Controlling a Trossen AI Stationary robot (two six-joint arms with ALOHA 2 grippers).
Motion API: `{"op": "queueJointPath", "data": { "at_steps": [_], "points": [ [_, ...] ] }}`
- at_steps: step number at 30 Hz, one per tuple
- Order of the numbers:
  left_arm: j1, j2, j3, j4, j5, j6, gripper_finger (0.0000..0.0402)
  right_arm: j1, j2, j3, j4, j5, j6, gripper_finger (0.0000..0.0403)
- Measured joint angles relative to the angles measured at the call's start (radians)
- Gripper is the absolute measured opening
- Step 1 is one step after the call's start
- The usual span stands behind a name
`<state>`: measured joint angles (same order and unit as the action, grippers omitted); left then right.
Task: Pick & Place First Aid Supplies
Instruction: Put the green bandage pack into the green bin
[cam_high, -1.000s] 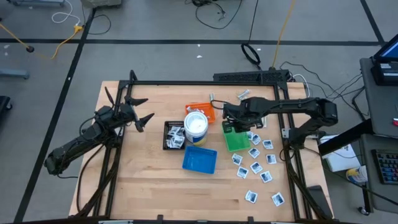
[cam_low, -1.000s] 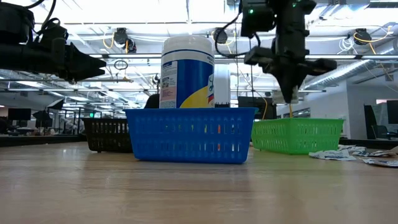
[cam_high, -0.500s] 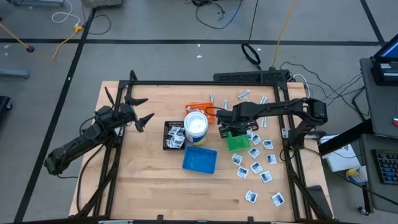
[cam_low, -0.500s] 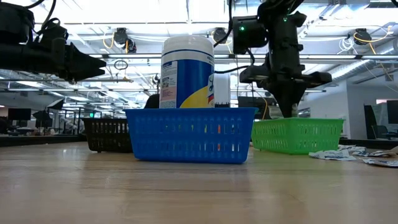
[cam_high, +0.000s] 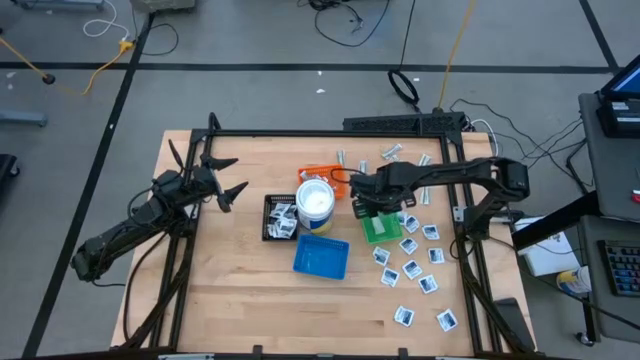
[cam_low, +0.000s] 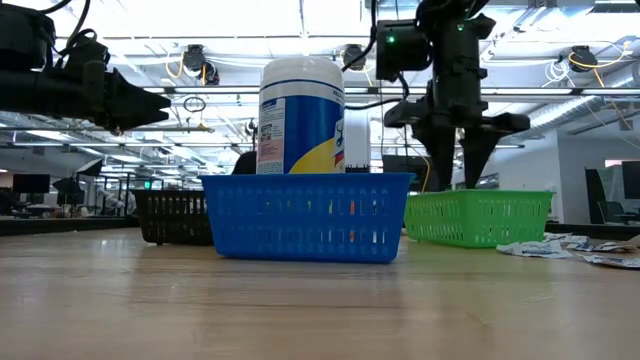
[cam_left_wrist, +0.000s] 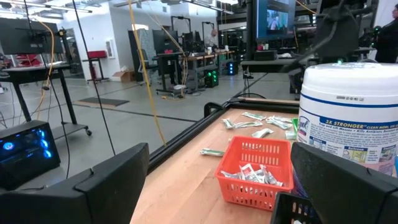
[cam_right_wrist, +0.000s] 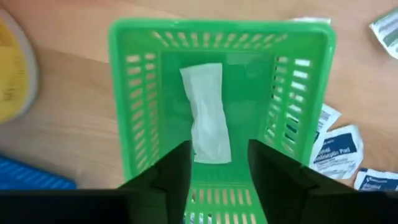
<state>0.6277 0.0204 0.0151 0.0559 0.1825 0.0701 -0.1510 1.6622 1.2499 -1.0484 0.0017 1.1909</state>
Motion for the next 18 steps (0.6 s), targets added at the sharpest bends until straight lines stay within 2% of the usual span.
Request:
{"op": "queueJointPath", "data": {
  "at_steps": [6,18],
  "points": [
    [0.0,0.0,0.0,0.0,0.0,0.0,0.0397,-0.072,-0.053,0.0,0.0,0.051,-0.06,0.0184],
    [0.0,0.0,0.0,0.0,0.0,0.0,0.0397,-0.259,-0.132,0.0,-0.023,0.05,-0.238,0.0159]
  ]
}}
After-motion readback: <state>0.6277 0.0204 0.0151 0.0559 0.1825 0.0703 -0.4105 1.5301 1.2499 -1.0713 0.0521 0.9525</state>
